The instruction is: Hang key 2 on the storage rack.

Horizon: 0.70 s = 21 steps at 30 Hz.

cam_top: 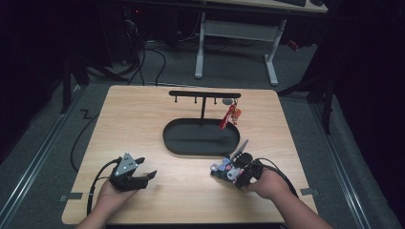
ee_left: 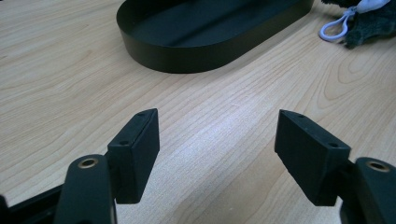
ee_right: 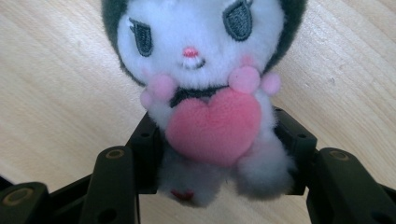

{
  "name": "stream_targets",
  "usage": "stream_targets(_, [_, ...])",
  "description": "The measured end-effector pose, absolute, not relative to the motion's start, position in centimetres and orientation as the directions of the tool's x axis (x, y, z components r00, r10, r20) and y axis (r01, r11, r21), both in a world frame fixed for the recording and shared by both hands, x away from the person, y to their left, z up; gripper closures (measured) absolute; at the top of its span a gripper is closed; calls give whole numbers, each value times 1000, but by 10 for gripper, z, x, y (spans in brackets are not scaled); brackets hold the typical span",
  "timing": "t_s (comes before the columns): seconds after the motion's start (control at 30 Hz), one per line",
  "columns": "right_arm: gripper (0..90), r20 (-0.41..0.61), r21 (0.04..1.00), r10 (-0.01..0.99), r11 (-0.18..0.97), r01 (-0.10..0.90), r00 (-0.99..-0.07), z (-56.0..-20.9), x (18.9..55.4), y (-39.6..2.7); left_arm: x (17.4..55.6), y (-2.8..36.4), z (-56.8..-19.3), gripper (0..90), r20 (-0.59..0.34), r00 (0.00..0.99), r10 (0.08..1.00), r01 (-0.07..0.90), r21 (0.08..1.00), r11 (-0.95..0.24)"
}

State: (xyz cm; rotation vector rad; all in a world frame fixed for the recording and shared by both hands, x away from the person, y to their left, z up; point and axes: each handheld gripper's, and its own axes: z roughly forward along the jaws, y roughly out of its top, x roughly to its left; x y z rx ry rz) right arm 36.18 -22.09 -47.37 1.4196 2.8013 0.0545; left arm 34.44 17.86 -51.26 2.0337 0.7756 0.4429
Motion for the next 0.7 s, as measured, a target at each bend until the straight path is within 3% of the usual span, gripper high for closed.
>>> stream_targets(0.7, [472, 59, 56, 819, 568, 821, -571, -412, 380, -216, 344, 179, -513, 313, 13, 742, 670, 358, 838, -412])
